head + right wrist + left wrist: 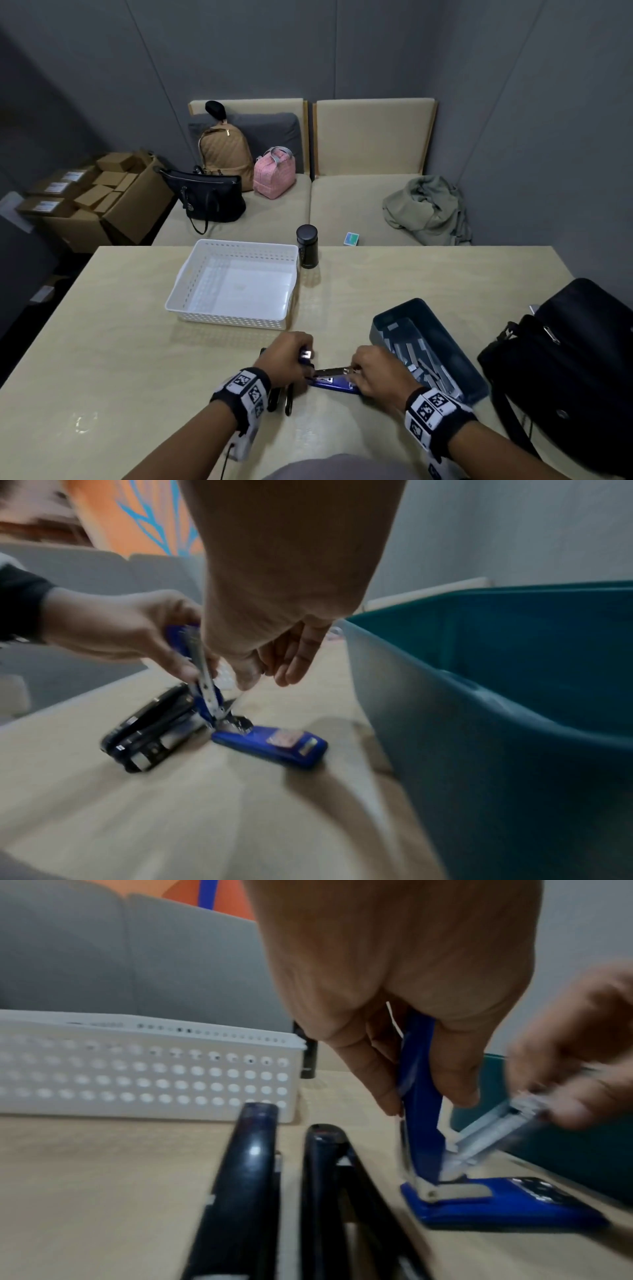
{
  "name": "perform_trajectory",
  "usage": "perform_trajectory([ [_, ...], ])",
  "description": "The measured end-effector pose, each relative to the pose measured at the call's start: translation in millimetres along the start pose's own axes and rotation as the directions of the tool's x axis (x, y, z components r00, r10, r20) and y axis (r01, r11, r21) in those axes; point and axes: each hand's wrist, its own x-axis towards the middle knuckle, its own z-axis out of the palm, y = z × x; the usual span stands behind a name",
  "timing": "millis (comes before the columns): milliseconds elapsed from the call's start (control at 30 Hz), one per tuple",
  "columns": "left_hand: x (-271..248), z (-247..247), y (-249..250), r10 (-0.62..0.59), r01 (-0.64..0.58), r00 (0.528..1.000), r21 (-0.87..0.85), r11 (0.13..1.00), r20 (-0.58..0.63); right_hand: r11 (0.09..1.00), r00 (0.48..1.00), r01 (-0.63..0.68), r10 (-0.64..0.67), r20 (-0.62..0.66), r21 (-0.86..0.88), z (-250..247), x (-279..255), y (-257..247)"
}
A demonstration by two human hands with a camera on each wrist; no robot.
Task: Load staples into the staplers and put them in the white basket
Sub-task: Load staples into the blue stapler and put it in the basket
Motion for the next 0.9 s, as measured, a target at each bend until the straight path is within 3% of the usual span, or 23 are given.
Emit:
perform_trajectory([
  [133, -10, -10, -25, -0.089, 0.088, 0.992, 0.025, 0.996, 0.088, 0.987, 0.991, -0.065, 0.080, 0.104, -0.144, 2, -9, 10],
  [267, -13, -1, -17, -0.037, -0.003, 0.989, 0.269, 0.963, 0.144, 0.945, 0.977, -0.034, 0.100, 0.190, -0.325, 5, -6, 0],
  [433, -8, 29, 2, -0.048, -0.039, 0.976, 0.389, 0.920, 0.211, 0.917, 0.966, -0.005, 0.107, 0.236, -0.398, 4, -7, -7],
  [567, -2, 63, 17, -0.075, 0.032, 0.986, 0.271, 0.962, 0.149, 0.918, 0.968, -0.005, 0.104, 0.230, -0.395, 4, -12, -7],
  [667, 4, 80, 26, -0.148, 0.104, 0.979, 0.280, 0.954, 0.140, 0.927, 0.968, 0.001, 0.093, 0.233, -0.376, 5, -14, -4],
  [900, 16, 90, 37, -0.297, 0.267, 0.946, 0.205, 0.942, 0.132, 0.948, 0.968, 0.006, 0.074, 0.241, -0.317, 6, -14, -2],
])
